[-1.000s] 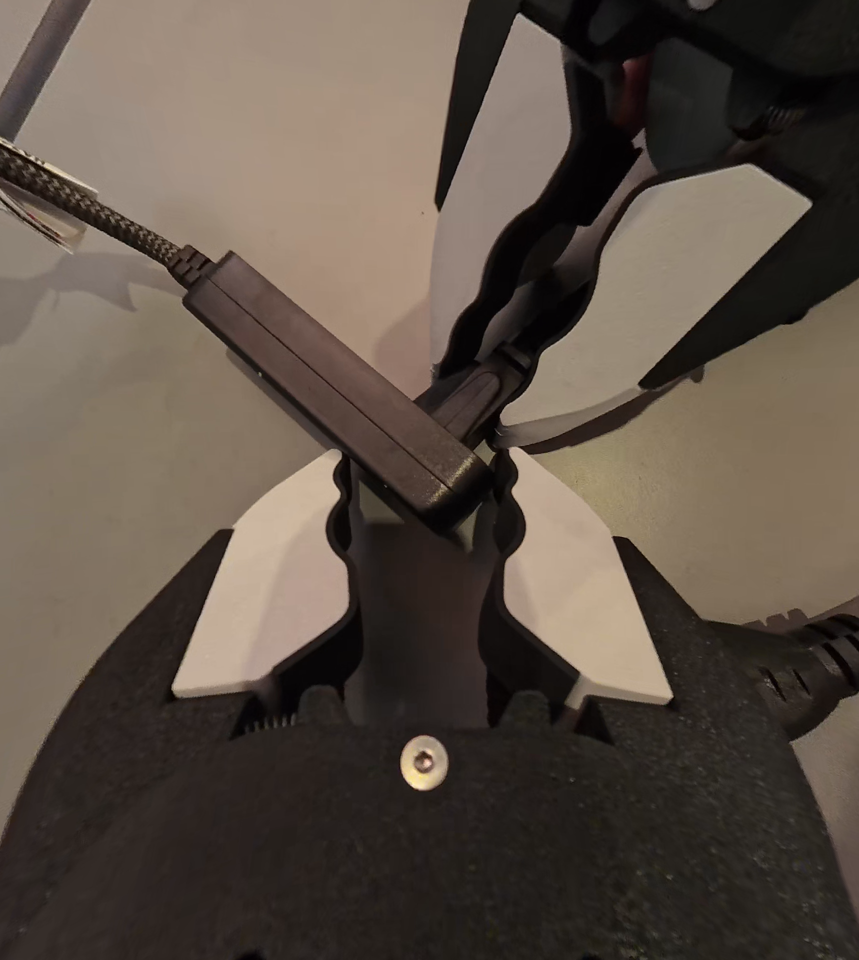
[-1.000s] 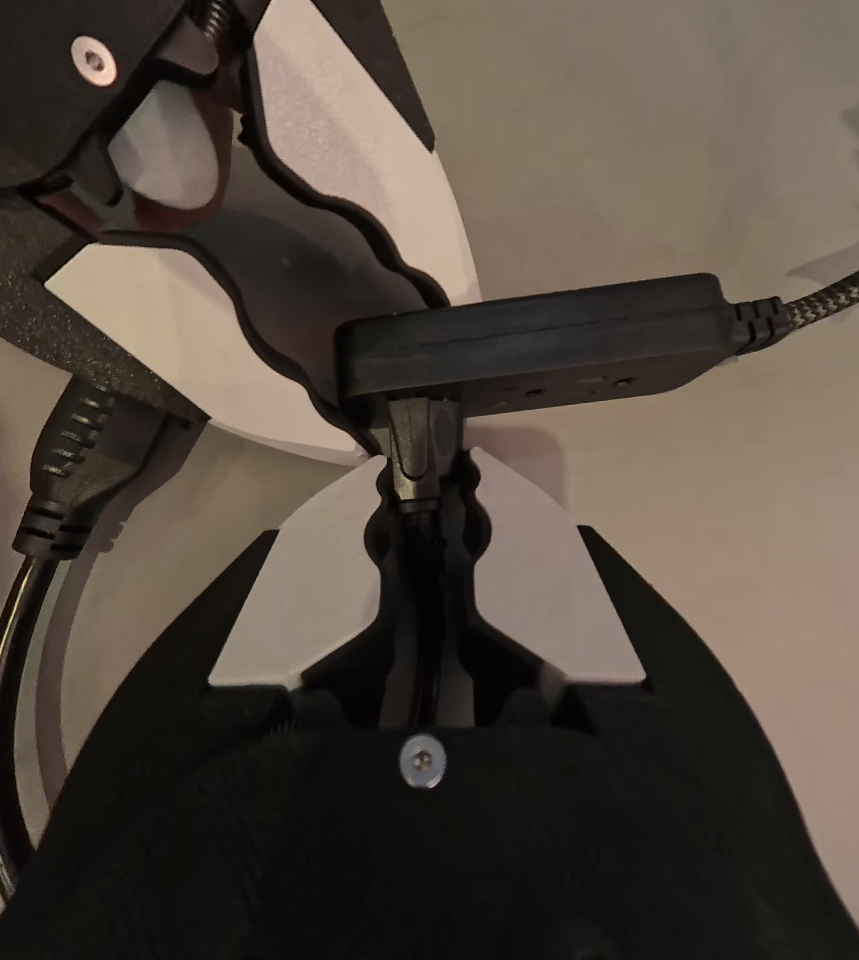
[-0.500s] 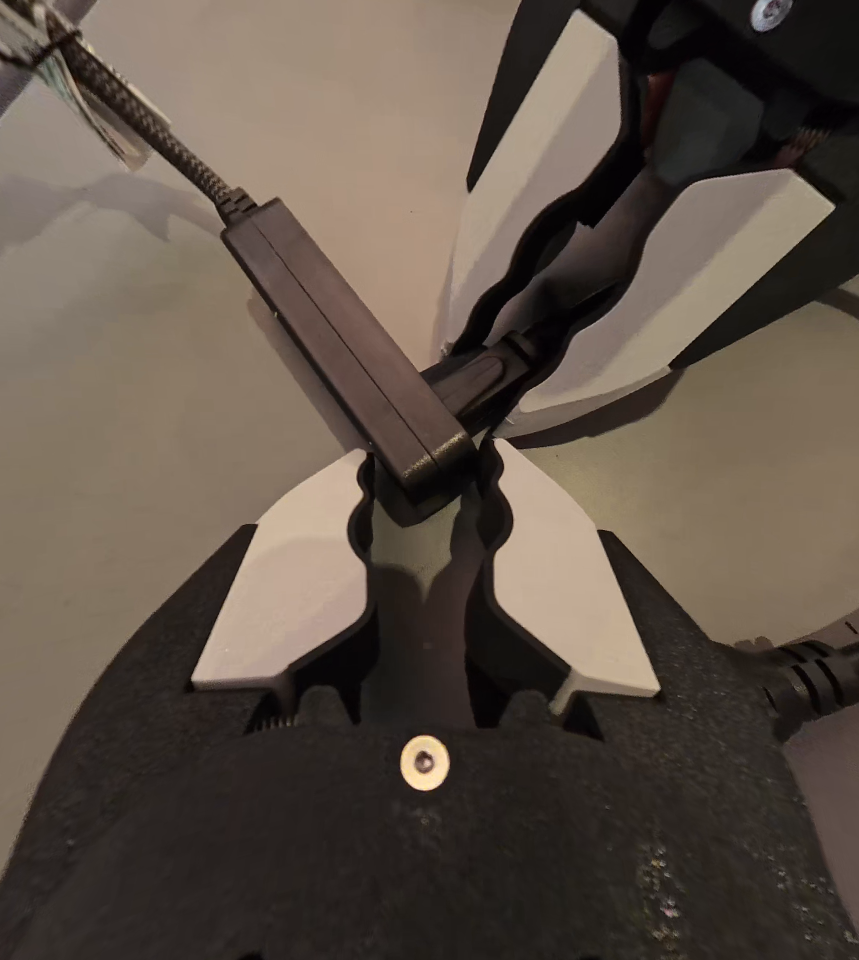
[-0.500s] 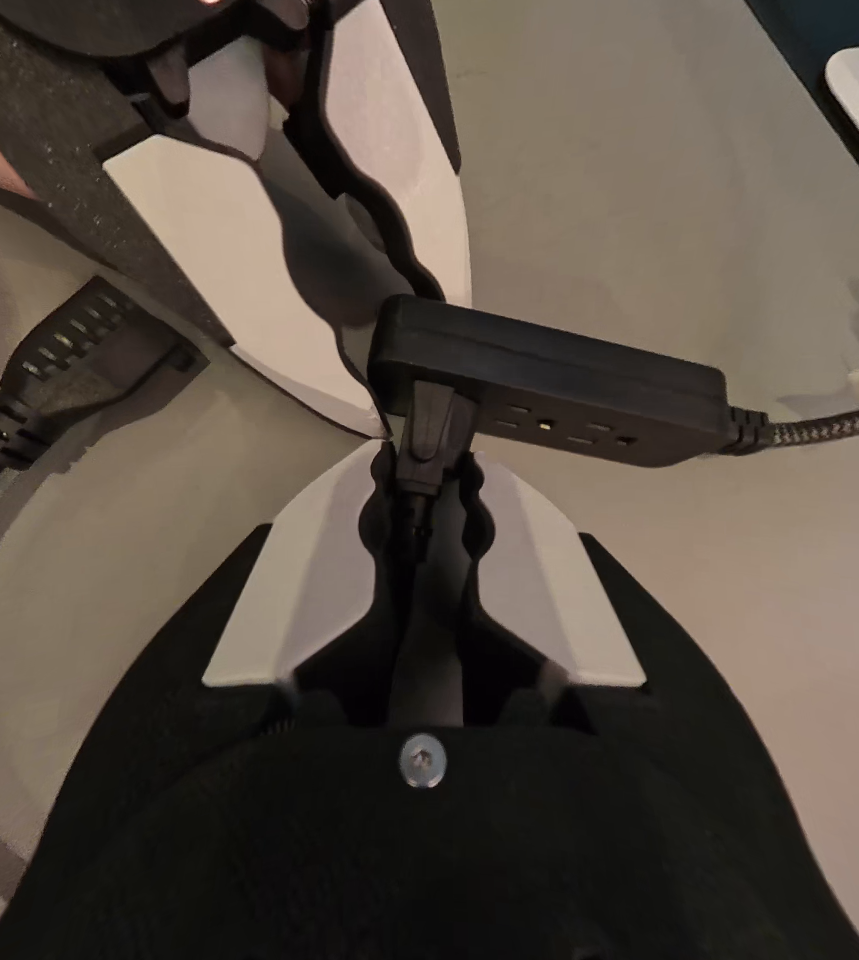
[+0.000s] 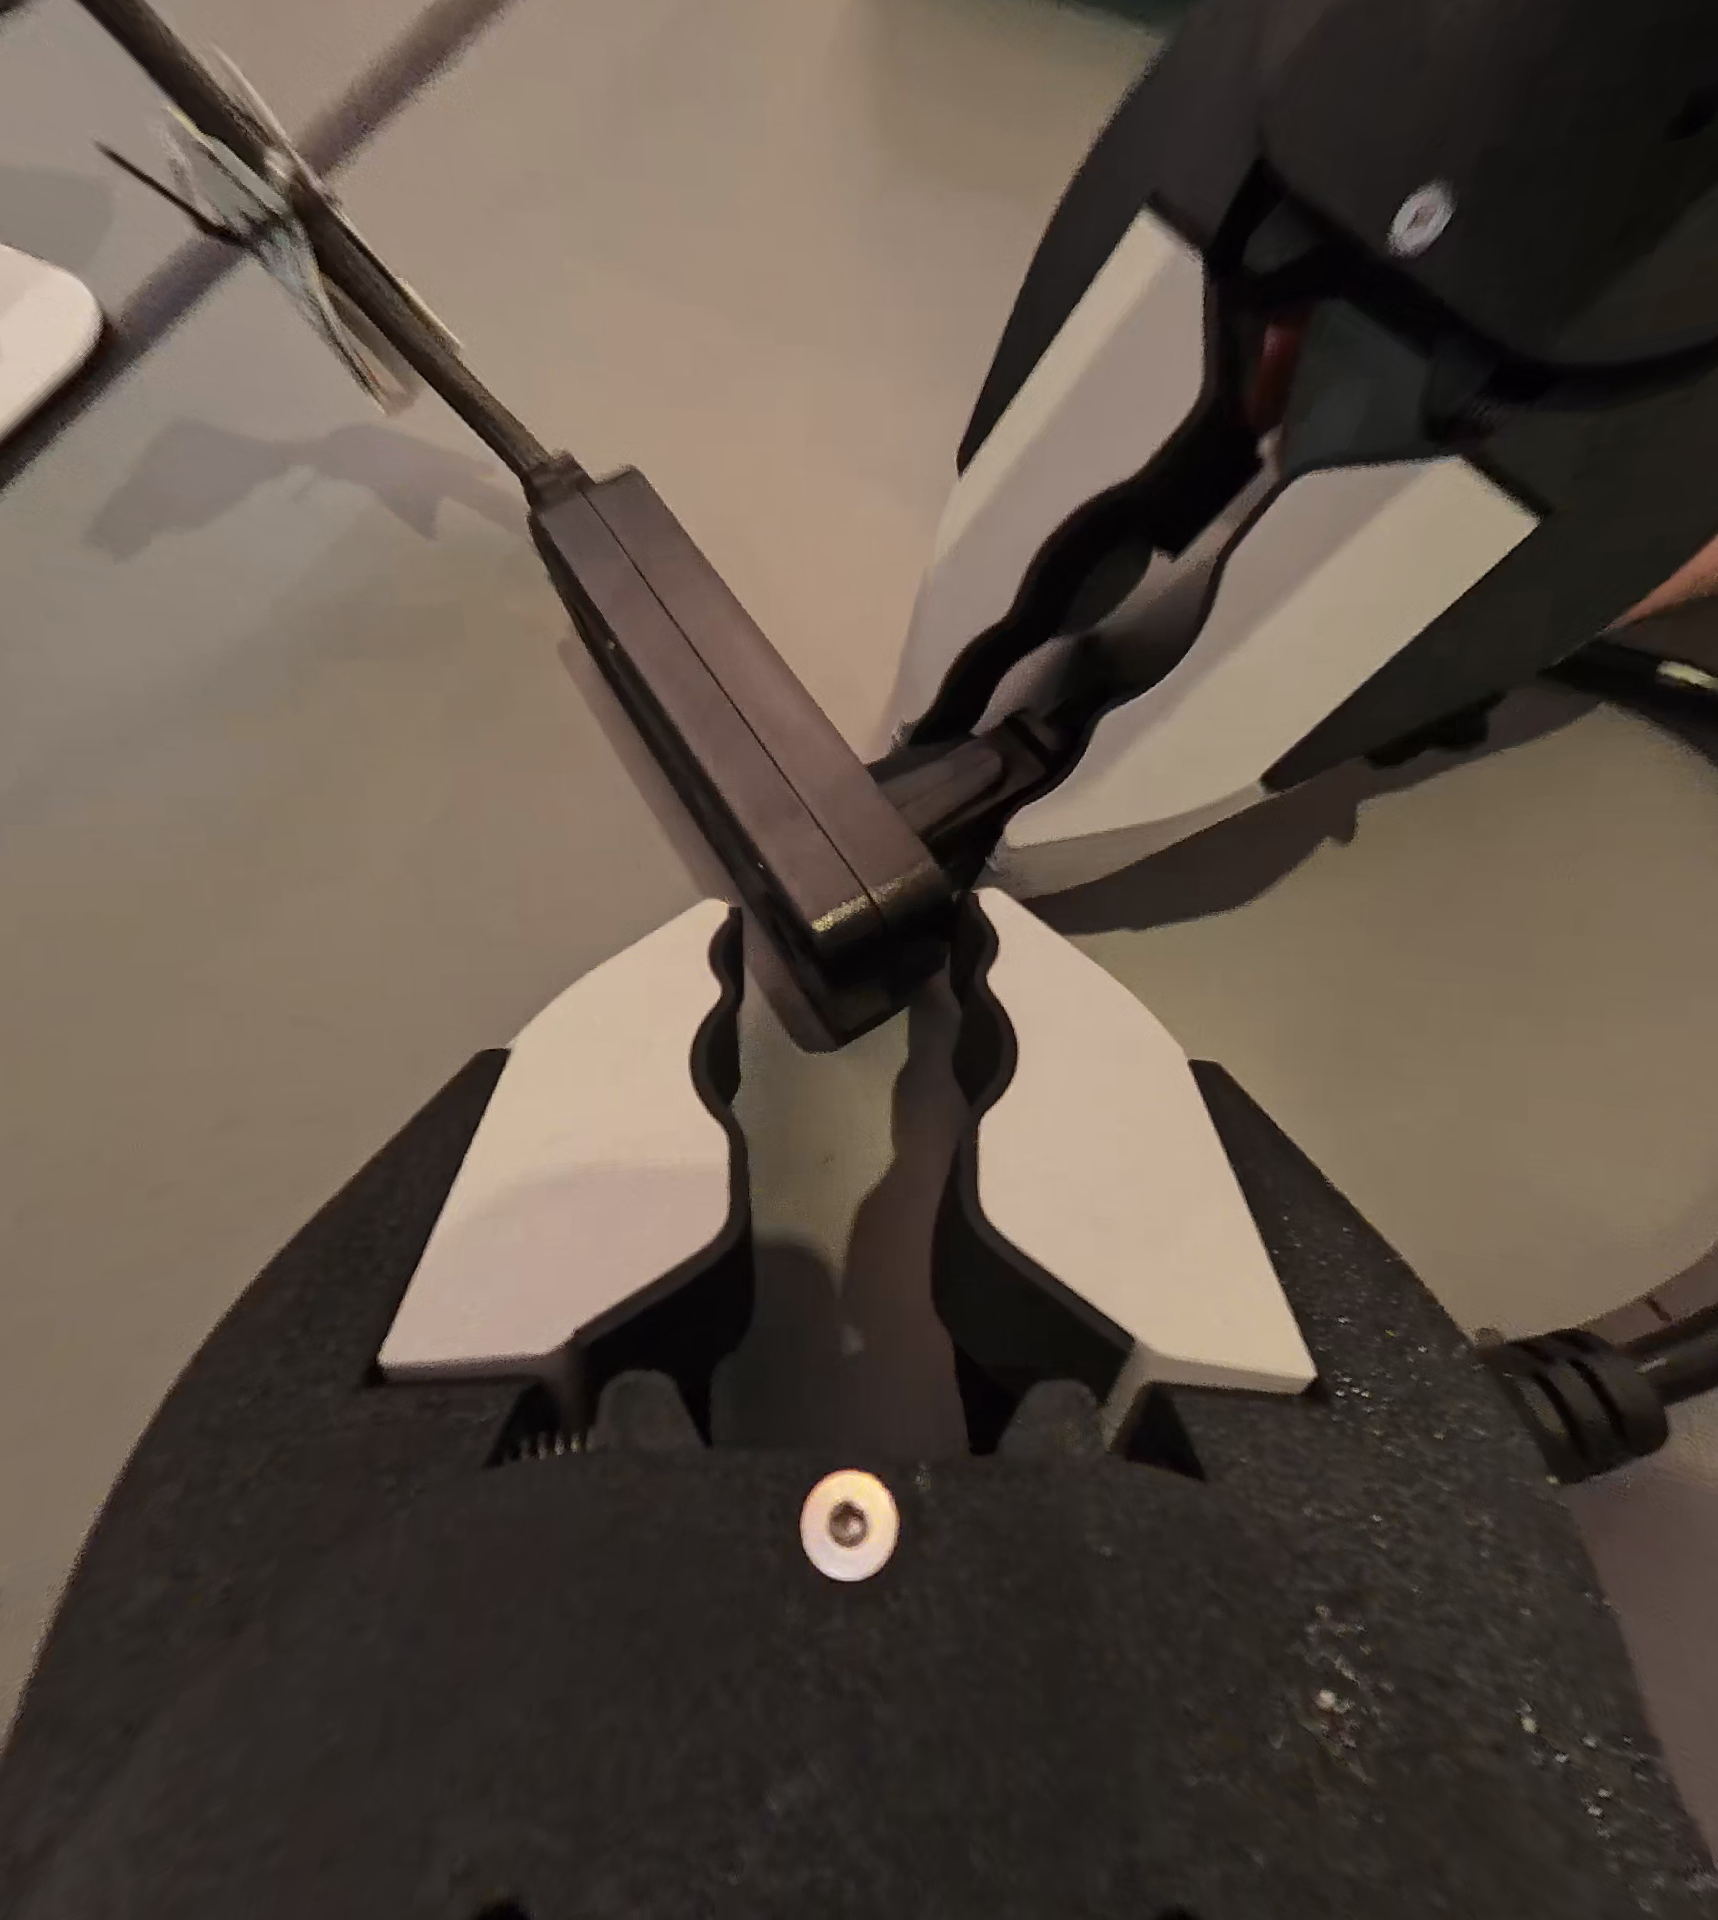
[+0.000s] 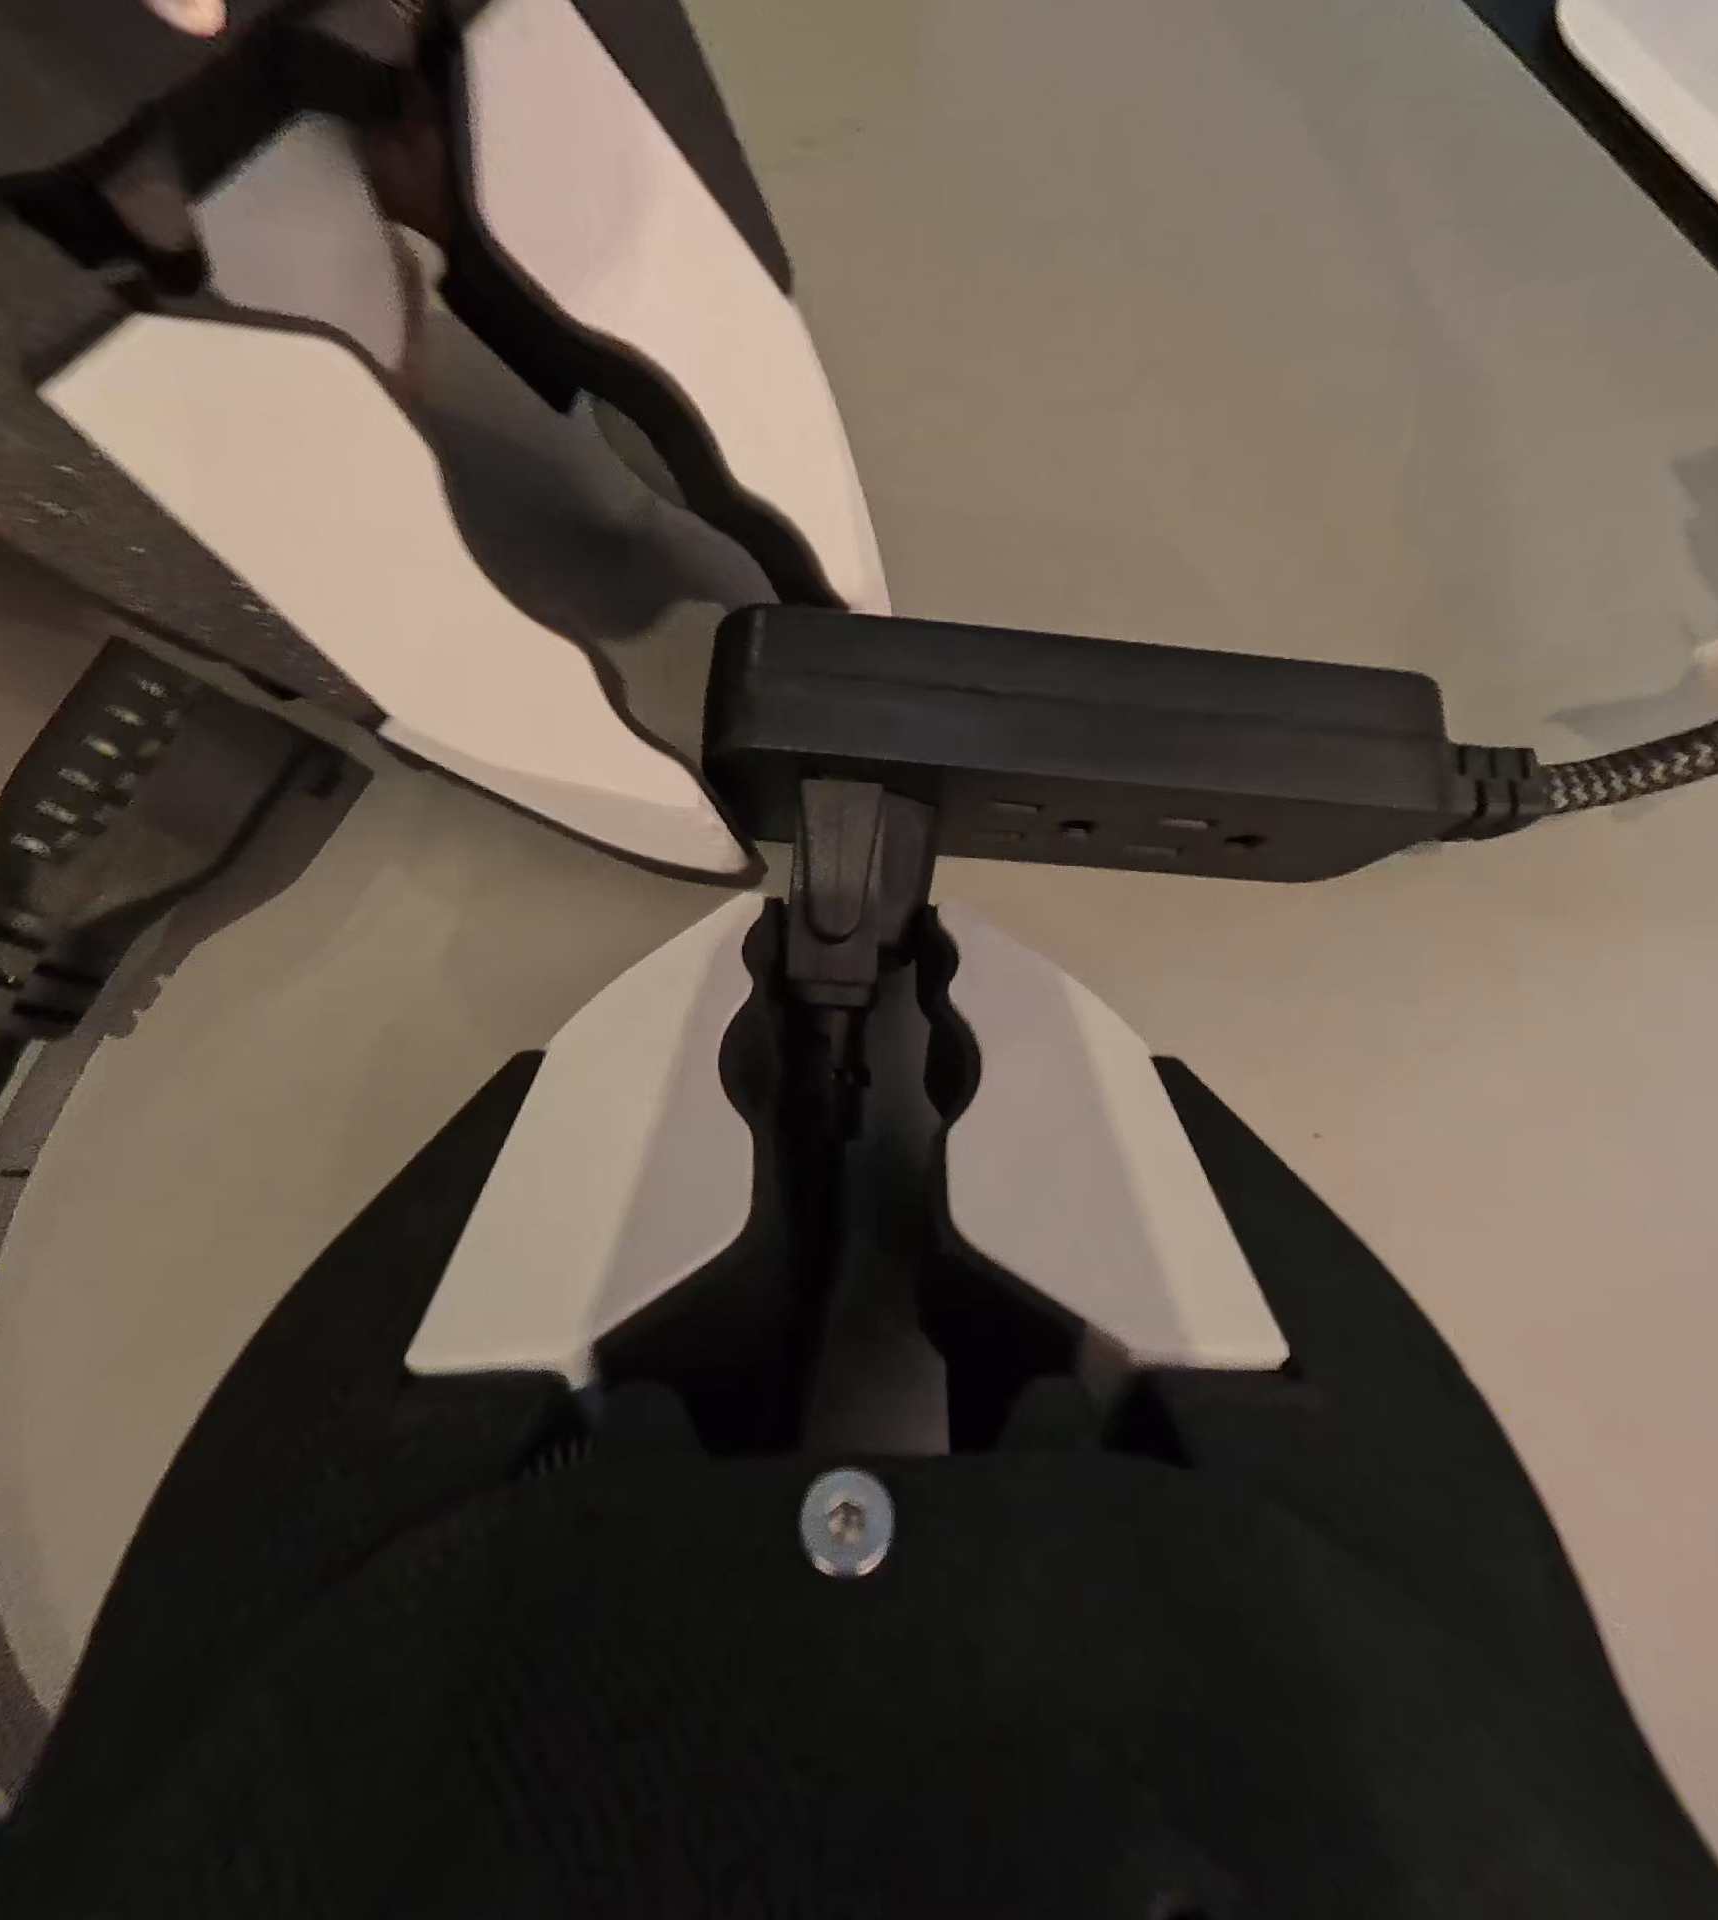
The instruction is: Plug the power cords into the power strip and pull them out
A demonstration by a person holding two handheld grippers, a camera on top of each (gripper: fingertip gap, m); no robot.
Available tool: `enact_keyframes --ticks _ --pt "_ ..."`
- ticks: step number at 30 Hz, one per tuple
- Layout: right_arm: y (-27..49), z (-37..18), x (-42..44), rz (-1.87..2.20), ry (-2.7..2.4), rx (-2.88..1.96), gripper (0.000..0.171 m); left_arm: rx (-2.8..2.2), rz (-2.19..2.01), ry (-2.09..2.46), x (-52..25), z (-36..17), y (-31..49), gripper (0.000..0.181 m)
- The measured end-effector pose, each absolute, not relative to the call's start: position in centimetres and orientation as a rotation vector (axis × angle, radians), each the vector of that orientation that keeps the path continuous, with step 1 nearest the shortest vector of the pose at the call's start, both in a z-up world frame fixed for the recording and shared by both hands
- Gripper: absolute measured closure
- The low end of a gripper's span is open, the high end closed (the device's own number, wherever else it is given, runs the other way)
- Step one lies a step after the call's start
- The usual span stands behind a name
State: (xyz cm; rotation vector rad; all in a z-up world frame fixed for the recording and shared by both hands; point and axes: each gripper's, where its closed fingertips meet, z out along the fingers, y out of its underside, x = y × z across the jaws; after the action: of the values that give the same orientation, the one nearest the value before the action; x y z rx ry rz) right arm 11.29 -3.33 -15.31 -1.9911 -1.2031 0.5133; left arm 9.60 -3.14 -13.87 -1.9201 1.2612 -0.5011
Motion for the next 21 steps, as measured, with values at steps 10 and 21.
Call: enact_keyframes --ticks 10,21 --pt "-2.7 -15.5 10.4 0.519 -1.185 -2.036 0.14 -1.933 -0.372 1.182 8.6 -13.8 -1.7 0.152" --pt "-1.9 -15.5 9.4 0.452 -0.908 -2.187 0.132 -1.967 -0.325 1.138 8.2 -13.9 -0.9 0.153"
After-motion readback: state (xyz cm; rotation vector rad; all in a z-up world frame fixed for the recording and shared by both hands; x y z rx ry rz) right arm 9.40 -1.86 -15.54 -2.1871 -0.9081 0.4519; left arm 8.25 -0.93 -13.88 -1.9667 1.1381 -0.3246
